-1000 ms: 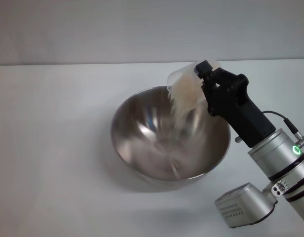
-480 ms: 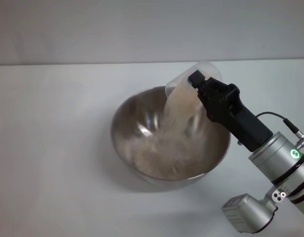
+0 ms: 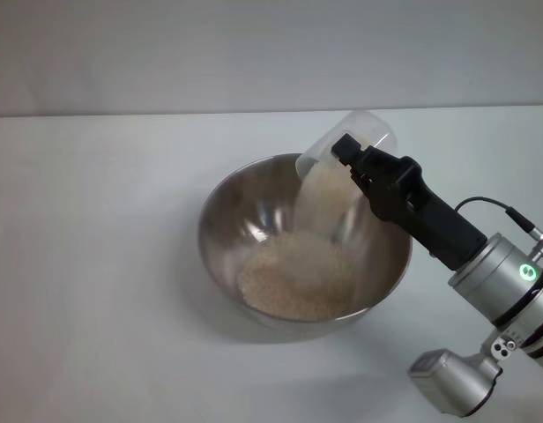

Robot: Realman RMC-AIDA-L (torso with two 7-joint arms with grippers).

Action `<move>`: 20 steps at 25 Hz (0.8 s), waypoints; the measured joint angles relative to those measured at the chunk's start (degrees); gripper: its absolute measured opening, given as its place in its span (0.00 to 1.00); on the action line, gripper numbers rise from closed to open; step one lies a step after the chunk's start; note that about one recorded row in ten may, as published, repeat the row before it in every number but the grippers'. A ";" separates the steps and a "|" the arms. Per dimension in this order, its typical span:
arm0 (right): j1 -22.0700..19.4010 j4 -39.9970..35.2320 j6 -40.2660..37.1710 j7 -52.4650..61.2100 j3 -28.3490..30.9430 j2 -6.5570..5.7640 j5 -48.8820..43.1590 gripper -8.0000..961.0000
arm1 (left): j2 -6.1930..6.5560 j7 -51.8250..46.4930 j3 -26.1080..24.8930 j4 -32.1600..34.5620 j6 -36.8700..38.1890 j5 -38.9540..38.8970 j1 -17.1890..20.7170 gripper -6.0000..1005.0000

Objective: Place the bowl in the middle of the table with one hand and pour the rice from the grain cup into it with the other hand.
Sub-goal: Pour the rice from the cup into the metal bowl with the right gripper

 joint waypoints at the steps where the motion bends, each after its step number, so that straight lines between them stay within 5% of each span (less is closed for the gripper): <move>1: 0.10 -0.26 -0.01 -0.10 0.00 -0.02 -0.24 0.03 | 0.00 0.11 0.04 0.00 0.01 0.02 0.03 0.75; 20: 1.73 -4.48 -1.59 -7.46 -0.43 -0.25 -3.82 0.03 | 0.00 0.43 0.57 0.03 -0.07 0.05 0.18 0.75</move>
